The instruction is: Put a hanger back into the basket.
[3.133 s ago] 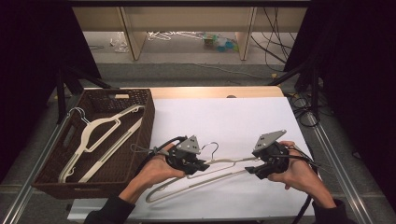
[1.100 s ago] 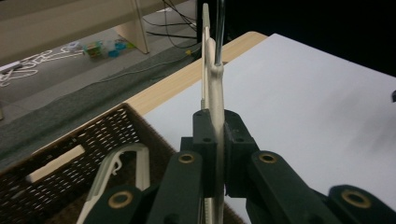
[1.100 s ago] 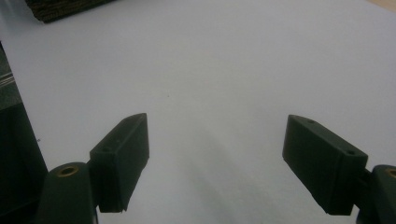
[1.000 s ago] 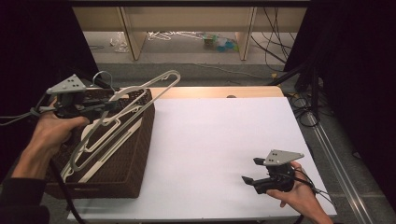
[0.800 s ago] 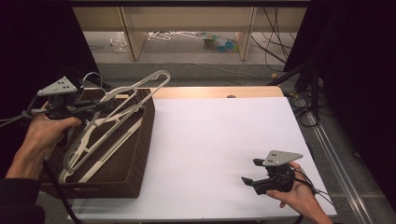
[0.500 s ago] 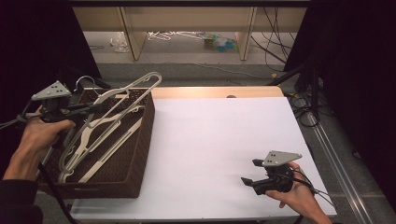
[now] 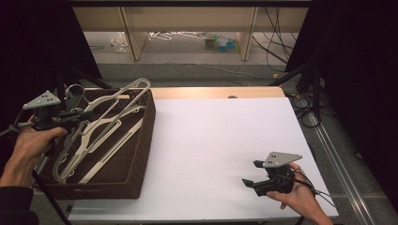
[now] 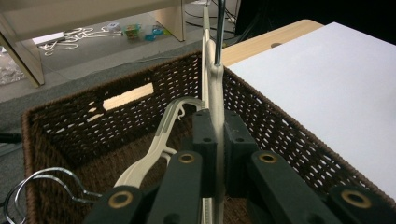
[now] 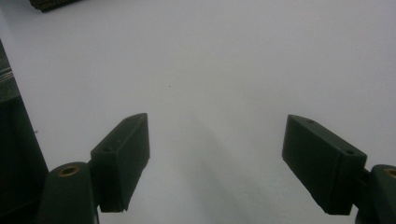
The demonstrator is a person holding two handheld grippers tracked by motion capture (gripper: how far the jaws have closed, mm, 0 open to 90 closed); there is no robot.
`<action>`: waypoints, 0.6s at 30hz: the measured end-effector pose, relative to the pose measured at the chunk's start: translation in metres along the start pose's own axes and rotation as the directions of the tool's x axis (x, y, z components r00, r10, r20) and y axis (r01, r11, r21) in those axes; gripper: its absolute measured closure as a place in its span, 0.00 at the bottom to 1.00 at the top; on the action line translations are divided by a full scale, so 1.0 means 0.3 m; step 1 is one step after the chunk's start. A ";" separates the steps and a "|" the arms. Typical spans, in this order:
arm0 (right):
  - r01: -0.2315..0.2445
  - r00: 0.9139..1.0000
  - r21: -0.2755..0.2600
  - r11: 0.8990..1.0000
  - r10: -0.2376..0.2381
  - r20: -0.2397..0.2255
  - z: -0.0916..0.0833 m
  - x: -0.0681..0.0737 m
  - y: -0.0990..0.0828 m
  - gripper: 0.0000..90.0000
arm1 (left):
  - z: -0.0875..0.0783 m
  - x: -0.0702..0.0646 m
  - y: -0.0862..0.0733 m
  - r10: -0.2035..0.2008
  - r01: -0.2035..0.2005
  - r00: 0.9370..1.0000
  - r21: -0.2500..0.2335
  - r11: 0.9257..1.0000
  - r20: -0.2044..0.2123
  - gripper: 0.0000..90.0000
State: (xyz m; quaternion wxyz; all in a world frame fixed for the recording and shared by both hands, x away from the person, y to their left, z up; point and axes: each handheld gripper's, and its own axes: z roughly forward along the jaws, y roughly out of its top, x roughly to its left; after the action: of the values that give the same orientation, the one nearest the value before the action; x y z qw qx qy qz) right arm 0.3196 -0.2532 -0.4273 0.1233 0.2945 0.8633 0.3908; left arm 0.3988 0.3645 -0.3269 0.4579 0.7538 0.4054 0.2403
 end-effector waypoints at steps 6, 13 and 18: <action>0.004 1.000 0.002 1.000 -0.004 0.004 0.002 0.001 0.000 0.27 | 0.006 0.009 -0.038 -0.016 0.016 1.000 0.015 1.000 0.009 0.95; 0.005 1.000 0.004 1.000 -0.005 0.002 0.002 0.000 -0.001 0.27 | 0.023 0.024 -0.073 -0.002 0.001 1.000 0.036 0.999 0.031 0.95; 0.006 1.000 0.006 1.000 -0.006 0.002 0.003 0.000 -0.002 0.27 | 0.047 0.022 -0.091 -0.012 0.010 0.999 0.057 0.998 0.036 0.95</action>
State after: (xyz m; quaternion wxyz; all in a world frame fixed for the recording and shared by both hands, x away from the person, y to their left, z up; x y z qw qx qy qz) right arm 0.3197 -0.2530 -0.4283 0.1244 0.2925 0.8652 0.3878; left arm 0.4020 0.3699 -0.3577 0.4450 0.7685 0.4078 0.2123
